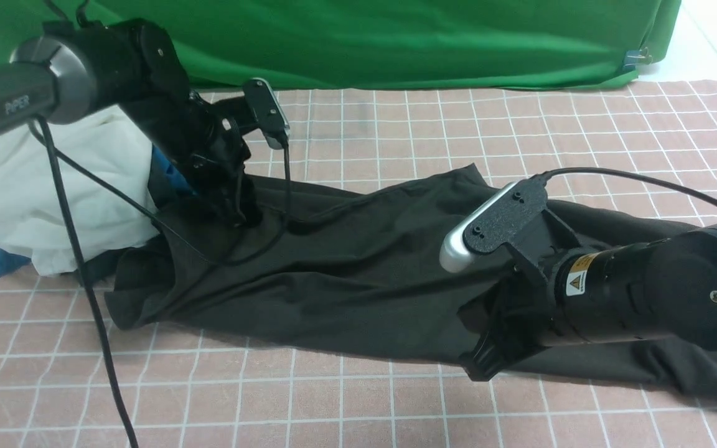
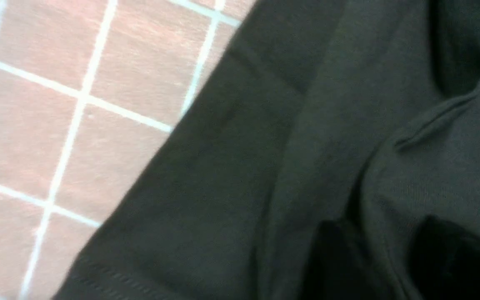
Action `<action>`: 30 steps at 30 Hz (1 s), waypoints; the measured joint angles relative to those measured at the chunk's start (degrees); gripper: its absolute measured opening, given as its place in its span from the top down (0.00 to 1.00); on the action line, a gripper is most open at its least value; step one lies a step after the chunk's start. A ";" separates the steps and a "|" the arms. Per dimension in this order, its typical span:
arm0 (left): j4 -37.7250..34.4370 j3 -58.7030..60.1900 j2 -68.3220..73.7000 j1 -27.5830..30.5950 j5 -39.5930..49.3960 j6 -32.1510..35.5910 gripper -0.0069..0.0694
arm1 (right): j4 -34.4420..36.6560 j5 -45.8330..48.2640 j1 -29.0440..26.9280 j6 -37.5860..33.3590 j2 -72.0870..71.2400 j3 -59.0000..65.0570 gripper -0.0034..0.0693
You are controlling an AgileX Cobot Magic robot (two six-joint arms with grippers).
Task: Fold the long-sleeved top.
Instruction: Use the right arm to clamp the right edge of the fabric
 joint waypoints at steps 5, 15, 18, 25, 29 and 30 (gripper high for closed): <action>0.61 0.00 -2.04 0.00 -0.87 0.59 0.87 | 0.00 0.00 0.17 0.10 0.00 0.00 0.90; 0.61 -0.04 -6.42 0.00 -10.06 2.41 0.87 | 0.00 -1.00 0.35 0.10 0.00 0.00 0.90; 0.61 -0.04 -6.13 0.00 -13.51 2.75 0.86 | 0.00 -1.11 0.35 0.10 0.00 0.00 0.89; 5.97 -0.04 -4.40 -0.05 -24.23 2.97 0.67 | 0.00 -0.41 0.35 0.10 0.00 0.00 0.87; 10.80 -0.04 -4.37 0.01 -28.43 -0.14 0.42 | 0.00 1.05 0.35 0.10 0.00 0.00 0.87; 11.28 -0.04 -4.44 0.01 -28.50 -1.35 0.38 | 0.00 1.11 0.35 0.10 0.00 0.00 0.86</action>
